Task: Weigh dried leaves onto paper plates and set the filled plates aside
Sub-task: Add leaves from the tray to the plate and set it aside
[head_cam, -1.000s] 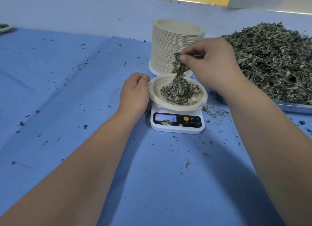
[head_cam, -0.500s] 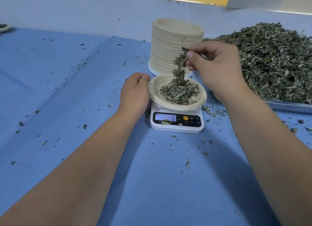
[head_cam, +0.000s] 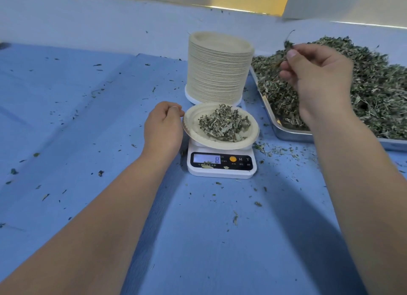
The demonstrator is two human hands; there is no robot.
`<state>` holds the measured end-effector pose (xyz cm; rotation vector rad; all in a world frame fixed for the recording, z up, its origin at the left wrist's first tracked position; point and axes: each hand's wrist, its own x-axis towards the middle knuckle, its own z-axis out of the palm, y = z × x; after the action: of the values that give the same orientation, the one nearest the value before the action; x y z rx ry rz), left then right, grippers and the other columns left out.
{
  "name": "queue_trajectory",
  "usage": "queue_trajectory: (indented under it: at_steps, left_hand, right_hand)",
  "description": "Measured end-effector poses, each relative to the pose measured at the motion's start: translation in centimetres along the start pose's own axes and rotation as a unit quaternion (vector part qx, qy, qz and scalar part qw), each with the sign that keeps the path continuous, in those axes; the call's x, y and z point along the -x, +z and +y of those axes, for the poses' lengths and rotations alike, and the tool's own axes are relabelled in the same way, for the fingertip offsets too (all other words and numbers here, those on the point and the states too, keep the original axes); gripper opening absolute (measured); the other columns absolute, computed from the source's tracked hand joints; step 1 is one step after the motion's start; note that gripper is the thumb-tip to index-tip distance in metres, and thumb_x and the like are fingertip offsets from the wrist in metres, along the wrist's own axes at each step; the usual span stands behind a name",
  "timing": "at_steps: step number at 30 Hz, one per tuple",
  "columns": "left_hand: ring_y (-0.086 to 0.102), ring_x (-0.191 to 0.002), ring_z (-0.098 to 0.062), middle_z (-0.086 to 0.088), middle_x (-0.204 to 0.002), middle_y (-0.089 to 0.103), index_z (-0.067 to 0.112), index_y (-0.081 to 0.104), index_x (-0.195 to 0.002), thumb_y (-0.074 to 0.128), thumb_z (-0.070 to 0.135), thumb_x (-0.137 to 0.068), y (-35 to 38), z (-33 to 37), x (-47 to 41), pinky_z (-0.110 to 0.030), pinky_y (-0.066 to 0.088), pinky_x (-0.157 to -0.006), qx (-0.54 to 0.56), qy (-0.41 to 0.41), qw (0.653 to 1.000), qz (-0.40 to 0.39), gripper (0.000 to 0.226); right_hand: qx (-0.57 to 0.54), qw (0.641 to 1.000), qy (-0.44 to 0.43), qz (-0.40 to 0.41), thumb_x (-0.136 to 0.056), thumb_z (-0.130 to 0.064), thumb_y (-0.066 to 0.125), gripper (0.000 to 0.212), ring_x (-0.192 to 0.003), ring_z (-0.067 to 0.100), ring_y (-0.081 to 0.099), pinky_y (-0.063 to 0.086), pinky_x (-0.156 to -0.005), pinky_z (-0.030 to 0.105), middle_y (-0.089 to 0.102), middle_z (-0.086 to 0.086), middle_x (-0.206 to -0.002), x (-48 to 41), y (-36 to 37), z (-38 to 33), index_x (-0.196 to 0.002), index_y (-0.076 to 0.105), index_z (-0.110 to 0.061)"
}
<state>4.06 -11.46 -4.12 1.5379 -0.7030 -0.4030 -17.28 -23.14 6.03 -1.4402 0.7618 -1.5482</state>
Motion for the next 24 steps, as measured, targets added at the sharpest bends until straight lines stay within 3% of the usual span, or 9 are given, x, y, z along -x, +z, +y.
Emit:
queue_trajectory:
  at_steps: [2,4,7,9,11,14,19,24]
  left_hand:
    - [0.063,-0.088,-0.009,0.011,-0.092,0.070,0.029,0.067,-0.088,0.041,0.028,-0.091,-0.5,-0.1,-0.2,-0.036,0.050,-0.079,-0.011,-0.002,0.999,0.045,0.026]
    - [0.059,-0.075,-0.015,0.006,-0.084,0.067,0.026,0.066,-0.083,0.040,0.024,-0.090,-0.9,-0.2,-0.5,-0.033,0.045,-0.069,-0.009,-0.019,0.997,0.069,0.027]
    - [0.051,-0.055,-0.013,0.002,-0.066,0.060,0.020,0.066,-0.077,0.041,0.018,-0.088,-1.0,0.1,-0.6,-0.028,0.039,-0.058,-0.002,-0.042,0.997,0.062,0.028]
    - [0.046,-0.044,-0.006,0.002,-0.059,0.056,0.019,0.066,-0.076,0.041,0.016,-0.088,-1.1,0.5,-0.6,-0.026,0.034,-0.053,-0.003,-0.044,0.998,0.052,0.028]
    - [0.043,-0.039,-0.005,0.005,-0.052,0.053,0.018,0.066,-0.076,0.042,0.016,-0.087,-1.3,0.9,-0.6,-0.027,0.031,-0.052,0.004,-0.045,0.998,0.043,0.027]
    - [0.040,-0.037,-0.007,0.006,-0.048,0.050,0.017,0.066,-0.074,0.044,0.016,-0.085,-1.4,1.3,-0.4,-0.026,0.029,-0.050,0.010,-0.050,0.998,0.031,0.025]
    - [0.037,-0.039,-0.011,0.006,-0.048,0.047,0.014,0.066,-0.072,0.047,0.018,-0.084,-1.4,1.8,0.1,-0.027,0.030,-0.050,-0.011,-0.034,0.999,0.016,0.024]
    - [0.037,-0.061,-0.018,-0.013,-0.069,0.046,-0.011,0.059,-0.086,0.047,0.021,-0.084,-1.2,1.6,0.4,-0.035,0.031,-0.059,-0.109,0.055,0.992,0.023,0.034]
  right_hand:
    - [0.037,0.999,-0.018,0.035,-0.092,-0.003,0.067,0.010,-0.074,0.012,0.069,0.058,-0.073,0.026,0.072,-0.001,-0.077,-0.8,-1.4,0.7,-0.094,0.073,-0.011]
    - [0.134,0.989,-0.027,0.055,-0.092,-0.009,0.067,0.012,-0.077,0.011,0.070,0.058,-0.072,0.027,0.073,-0.003,-0.085,-1.3,-2.8,1.9,-0.098,0.074,-0.016]
    - [0.363,0.931,0.036,0.013,-0.092,-0.023,0.064,0.024,-0.082,0.011,0.068,0.059,-0.072,0.033,0.070,-0.013,-0.099,-0.8,-4.6,4.3,-0.115,0.069,-0.030]
    - [0.457,0.885,0.077,-0.038,-0.093,-0.029,0.062,0.044,-0.069,0.013,0.062,0.054,-0.061,0.032,0.066,-0.008,-0.090,0.3,-5.4,5.8,-0.136,0.055,-0.031]
    - [0.498,0.862,0.061,-0.070,-0.093,-0.028,0.059,0.051,-0.061,0.024,0.061,0.054,-0.057,0.037,0.064,0.002,-0.076,1.1,-5.5,6.6,-0.143,0.048,-0.028]
    - [0.500,0.864,0.009,-0.057,-0.095,-0.027,0.056,0.043,-0.062,0.027,0.061,0.056,-0.062,0.042,0.059,-0.002,-0.076,1.4,-5.1,6.4,-0.137,0.053,-0.023]
    - [0.473,0.866,-0.117,-0.110,-0.097,-0.027,0.056,0.022,-0.070,0.017,0.058,0.052,-0.073,0.033,0.063,-0.008,-0.085,3.5,-2.9,4.7,-0.113,0.069,-0.020]
    - [0.500,0.853,-0.086,-0.124,-0.093,-0.034,0.051,0.017,-0.058,0.010,0.058,0.046,-0.054,0.023,0.065,-0.010,-0.073,4.9,-2.2,3.2,-0.096,0.066,-0.026]
